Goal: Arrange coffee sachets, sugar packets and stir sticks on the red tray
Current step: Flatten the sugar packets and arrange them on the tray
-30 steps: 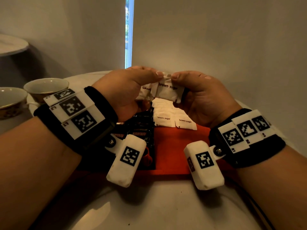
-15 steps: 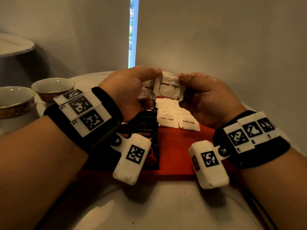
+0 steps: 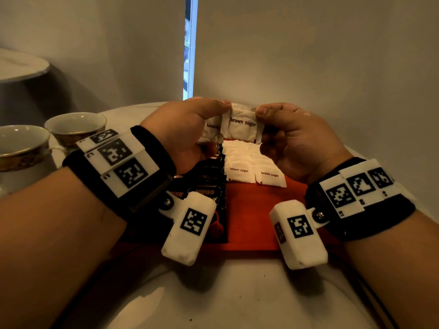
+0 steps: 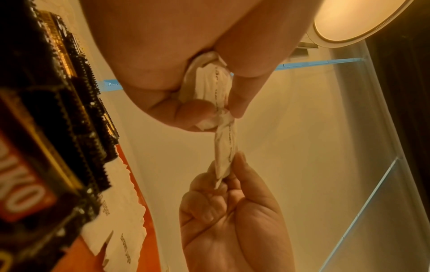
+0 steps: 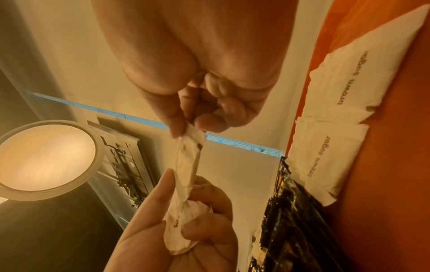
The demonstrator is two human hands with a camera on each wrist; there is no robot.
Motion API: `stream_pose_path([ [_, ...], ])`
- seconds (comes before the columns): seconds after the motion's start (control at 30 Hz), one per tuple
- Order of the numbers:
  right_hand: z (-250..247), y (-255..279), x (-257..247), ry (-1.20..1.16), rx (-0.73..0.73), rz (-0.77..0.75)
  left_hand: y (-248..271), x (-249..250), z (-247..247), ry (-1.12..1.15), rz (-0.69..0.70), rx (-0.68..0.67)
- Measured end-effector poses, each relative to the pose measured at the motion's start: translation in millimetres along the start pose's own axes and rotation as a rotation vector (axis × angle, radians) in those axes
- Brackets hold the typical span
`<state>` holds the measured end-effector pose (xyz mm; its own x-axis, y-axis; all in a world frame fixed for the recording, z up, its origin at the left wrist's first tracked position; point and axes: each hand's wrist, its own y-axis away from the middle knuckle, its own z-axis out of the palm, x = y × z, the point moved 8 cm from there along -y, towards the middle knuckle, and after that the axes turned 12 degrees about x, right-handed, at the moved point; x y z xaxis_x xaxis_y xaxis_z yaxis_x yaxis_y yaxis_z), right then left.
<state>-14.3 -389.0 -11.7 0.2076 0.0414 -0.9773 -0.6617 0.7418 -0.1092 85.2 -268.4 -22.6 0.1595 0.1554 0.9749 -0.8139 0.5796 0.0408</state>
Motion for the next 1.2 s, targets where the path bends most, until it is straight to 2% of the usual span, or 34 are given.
stream_pose_path([
  [0.5, 3, -2, 10, 0.042, -0.106, 0.072, 1, -1, 2, -0.055, 0.022, -0.026],
  [0.63, -10, -13, 18, 0.061, -0.064, 0.111, 1, 0, 0, -0.008, -0.009, -0.011],
  [0.73, -20, -19, 33, 0.174, -0.045, 0.188, -2, 3, -4, 0.002, -0.012, -0.005],
  [0.9, -25, -16, 57, 0.380, -0.115, 0.354, -3, 4, -6, -0.004, -0.001, -0.013],
  [1.2, -27, -8, 62, 0.518, -0.164, 0.404, -5, 2, -5, -0.013, -0.013, -0.024],
])
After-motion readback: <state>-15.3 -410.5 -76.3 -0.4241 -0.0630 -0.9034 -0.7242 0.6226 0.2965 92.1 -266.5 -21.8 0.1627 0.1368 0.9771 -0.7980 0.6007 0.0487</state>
